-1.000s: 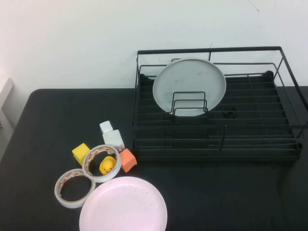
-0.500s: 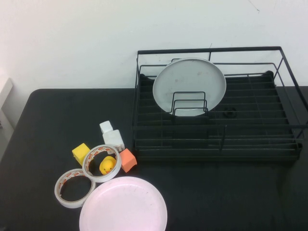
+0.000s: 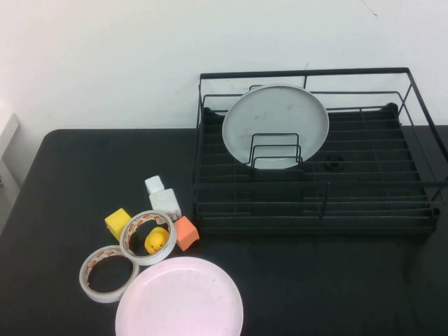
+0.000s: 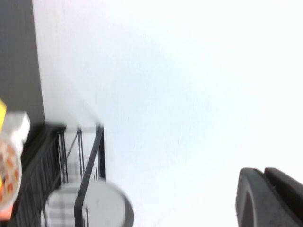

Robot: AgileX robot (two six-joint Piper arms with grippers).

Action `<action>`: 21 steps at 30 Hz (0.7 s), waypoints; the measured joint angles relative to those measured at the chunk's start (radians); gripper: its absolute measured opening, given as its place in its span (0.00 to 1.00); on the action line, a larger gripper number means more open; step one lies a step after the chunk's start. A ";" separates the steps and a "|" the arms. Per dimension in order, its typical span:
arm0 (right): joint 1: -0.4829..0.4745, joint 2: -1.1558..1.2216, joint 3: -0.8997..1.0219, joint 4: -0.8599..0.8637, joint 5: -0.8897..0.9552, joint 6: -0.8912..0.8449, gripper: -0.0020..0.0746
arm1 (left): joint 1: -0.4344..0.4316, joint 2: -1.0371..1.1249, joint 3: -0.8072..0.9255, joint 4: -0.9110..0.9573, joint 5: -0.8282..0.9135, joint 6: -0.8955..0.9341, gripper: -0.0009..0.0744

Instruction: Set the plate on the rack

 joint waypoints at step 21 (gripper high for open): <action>0.000 0.000 0.002 0.094 -0.018 -0.084 0.04 | 0.000 0.000 0.000 -0.001 0.029 0.194 0.01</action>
